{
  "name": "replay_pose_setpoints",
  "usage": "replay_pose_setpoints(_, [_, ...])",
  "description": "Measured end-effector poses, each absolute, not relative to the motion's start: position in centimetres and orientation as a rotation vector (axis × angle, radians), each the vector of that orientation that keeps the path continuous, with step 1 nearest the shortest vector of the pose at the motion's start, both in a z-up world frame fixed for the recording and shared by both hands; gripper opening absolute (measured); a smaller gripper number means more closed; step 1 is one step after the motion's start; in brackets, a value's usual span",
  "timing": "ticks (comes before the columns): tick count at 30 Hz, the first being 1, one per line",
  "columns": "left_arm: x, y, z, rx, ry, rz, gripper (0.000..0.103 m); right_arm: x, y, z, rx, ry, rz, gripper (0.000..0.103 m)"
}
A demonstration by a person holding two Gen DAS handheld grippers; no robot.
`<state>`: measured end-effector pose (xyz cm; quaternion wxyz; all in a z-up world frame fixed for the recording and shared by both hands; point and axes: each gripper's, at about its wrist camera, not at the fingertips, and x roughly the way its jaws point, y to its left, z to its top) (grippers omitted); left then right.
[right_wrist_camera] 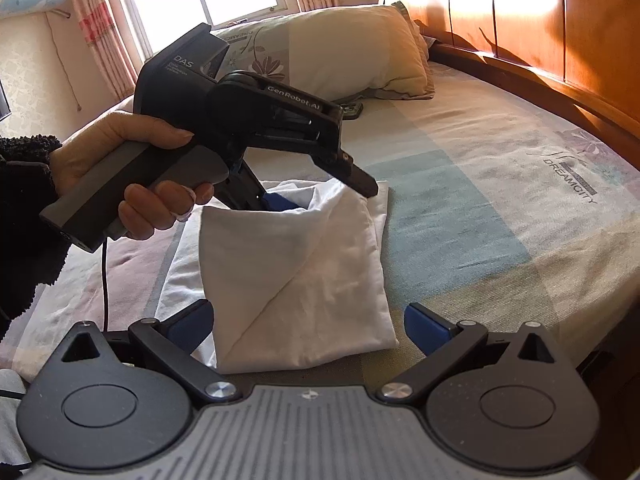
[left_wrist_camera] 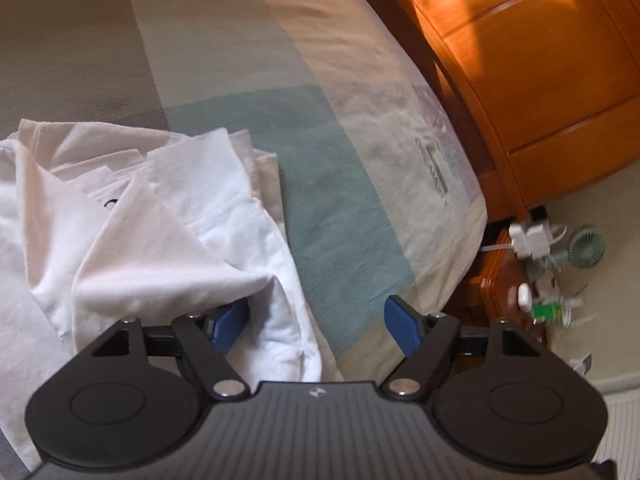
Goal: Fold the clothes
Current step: 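Open the left gripper to release the folded side, then withdraw the open left gripper from the shirt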
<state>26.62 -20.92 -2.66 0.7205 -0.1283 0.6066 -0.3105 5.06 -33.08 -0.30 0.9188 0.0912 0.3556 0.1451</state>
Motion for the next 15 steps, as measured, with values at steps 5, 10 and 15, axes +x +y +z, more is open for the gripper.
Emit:
replay_pose_setpoints(5, [26.1, -21.5, -2.5, -0.231, 1.367, -0.677, 0.075, 5.0, -33.3, -0.5, 0.195, 0.736, 0.287, 0.103])
replay_pose_setpoints(10, [24.5, -18.2, -0.9, -0.371, 1.313, -0.745, 0.076, 5.0, -33.8, -0.6, 0.198, 0.732, 0.276, 0.103])
replay_pose_setpoints(15, [22.4, -13.0, -1.2, -0.501, 1.291, -0.725, 0.08, 5.5, -34.4, -0.9, 0.225, 0.723, 0.276, 0.103])
